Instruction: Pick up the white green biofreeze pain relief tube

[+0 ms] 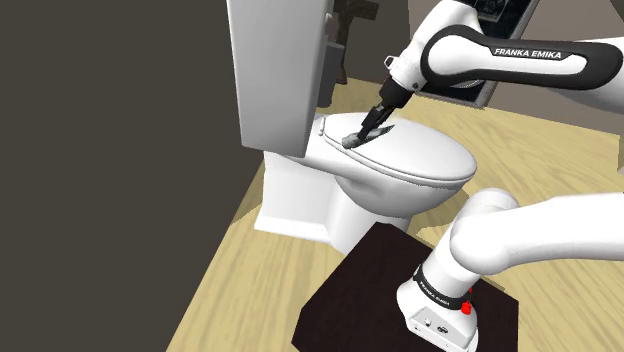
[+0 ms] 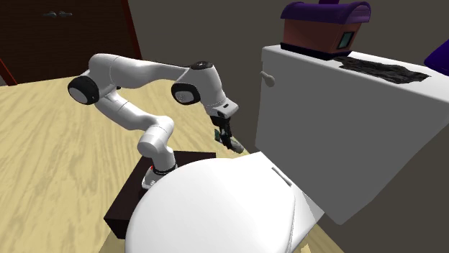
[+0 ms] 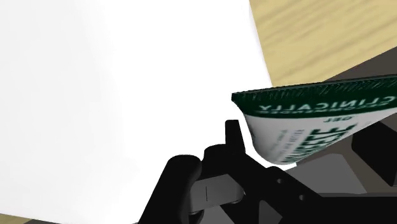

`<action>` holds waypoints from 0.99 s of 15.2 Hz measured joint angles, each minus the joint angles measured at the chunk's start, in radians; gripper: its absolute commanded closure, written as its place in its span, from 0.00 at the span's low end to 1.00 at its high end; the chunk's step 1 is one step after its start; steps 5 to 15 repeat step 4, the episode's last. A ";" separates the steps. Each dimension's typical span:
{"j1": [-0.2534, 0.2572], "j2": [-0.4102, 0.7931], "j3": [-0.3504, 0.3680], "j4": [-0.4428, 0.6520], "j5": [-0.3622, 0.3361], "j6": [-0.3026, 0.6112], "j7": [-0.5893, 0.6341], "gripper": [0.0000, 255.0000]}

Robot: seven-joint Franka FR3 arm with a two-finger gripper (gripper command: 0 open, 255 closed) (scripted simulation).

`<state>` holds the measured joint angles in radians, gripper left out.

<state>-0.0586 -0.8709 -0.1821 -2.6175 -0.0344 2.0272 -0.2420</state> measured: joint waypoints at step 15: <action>0.004 0.004 0.007 0.050 0.004 -0.046 0.006 1.00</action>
